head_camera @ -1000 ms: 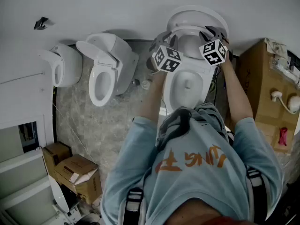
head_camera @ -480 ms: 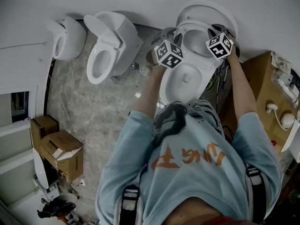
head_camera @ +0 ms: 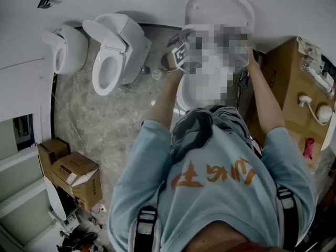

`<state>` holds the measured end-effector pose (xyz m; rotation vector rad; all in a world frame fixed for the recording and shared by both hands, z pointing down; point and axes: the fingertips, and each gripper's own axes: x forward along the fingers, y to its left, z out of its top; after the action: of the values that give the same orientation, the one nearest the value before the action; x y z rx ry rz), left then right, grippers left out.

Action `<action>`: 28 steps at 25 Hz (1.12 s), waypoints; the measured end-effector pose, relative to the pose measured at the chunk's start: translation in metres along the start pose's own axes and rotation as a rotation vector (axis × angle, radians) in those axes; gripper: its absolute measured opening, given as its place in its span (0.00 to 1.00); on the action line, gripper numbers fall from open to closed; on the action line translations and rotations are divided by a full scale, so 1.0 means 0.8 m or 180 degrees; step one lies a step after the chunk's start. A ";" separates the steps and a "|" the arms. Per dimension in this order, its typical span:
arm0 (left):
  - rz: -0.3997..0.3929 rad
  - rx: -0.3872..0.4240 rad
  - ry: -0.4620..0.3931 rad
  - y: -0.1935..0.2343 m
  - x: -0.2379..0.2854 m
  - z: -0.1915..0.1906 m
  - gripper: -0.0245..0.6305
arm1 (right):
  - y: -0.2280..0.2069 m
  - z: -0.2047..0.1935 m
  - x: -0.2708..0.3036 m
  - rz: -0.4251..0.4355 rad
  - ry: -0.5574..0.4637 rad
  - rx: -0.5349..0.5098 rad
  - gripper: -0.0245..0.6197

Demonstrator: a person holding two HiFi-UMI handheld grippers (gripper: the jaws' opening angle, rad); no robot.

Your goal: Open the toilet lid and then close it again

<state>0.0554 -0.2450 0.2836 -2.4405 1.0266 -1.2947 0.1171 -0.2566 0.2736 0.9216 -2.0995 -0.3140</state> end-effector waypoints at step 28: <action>-0.0569 0.1062 0.0047 -0.171 -0.072 -0.150 0.30 | 0.281 -0.007 -0.068 0.0358 0.0308 -0.0270 0.21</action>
<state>0.0061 -0.0888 0.3811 -2.3065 0.5494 -1.4092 0.0300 -0.0594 0.3577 0.7514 -2.0240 -0.2920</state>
